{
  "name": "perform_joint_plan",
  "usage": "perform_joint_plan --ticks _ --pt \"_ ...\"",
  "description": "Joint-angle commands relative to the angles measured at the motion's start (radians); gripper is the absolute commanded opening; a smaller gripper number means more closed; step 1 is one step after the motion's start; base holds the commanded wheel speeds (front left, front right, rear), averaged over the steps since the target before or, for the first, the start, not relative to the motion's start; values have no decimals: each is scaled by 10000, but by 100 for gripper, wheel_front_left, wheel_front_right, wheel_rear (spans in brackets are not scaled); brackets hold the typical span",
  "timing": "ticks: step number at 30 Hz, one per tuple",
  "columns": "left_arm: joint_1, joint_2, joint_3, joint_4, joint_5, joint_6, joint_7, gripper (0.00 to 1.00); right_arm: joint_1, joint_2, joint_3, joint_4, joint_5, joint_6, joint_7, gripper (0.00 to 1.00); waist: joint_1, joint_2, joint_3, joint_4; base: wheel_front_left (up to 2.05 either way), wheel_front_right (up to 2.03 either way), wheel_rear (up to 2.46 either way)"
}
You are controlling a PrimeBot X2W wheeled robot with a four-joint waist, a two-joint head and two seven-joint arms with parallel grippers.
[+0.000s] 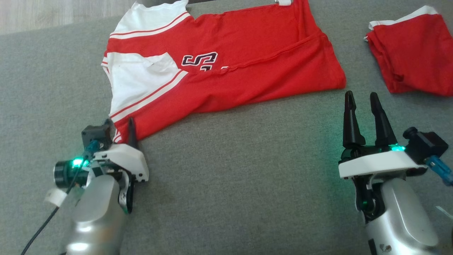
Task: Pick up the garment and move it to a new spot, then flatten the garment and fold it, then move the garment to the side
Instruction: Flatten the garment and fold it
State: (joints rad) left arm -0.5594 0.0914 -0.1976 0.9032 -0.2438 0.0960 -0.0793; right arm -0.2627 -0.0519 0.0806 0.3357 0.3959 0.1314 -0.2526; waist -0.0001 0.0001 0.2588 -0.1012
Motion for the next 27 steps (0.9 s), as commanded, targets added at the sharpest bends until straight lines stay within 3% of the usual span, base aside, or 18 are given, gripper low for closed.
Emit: perform_joint_plan --ticks 1,7,11,20,27 --pt "-7 265 164 144 -82 -16 143 0 -372 16 244 -279 12 -7 -91 100 1 -1 -13 9 0 0 0" --pt "-213 258 255 -310 -177 -17 -938 0 -571 16 176 339 -477 -7 -40 100 1 -1 -116 183 0 0 0" --pt "-409 162 300 -1137 -256 -155 -1618 0 -1108 16 -350 1198 -1279 -7 678 100 1 -1 -67 405 0 0 0" --pt "-436 -21 -166 -2526 -46 -521 -1803 0 -3306 16 -1813 3411 -2397 -7 2566 100 1 -1 332 1021 0 0 0" --pt "-449 -163 -636 -2681 39 -615 -1806 0 -4355 15 -3518 5126 -4367 -7 3561 100 1 -1 538 1447 0 0 0"
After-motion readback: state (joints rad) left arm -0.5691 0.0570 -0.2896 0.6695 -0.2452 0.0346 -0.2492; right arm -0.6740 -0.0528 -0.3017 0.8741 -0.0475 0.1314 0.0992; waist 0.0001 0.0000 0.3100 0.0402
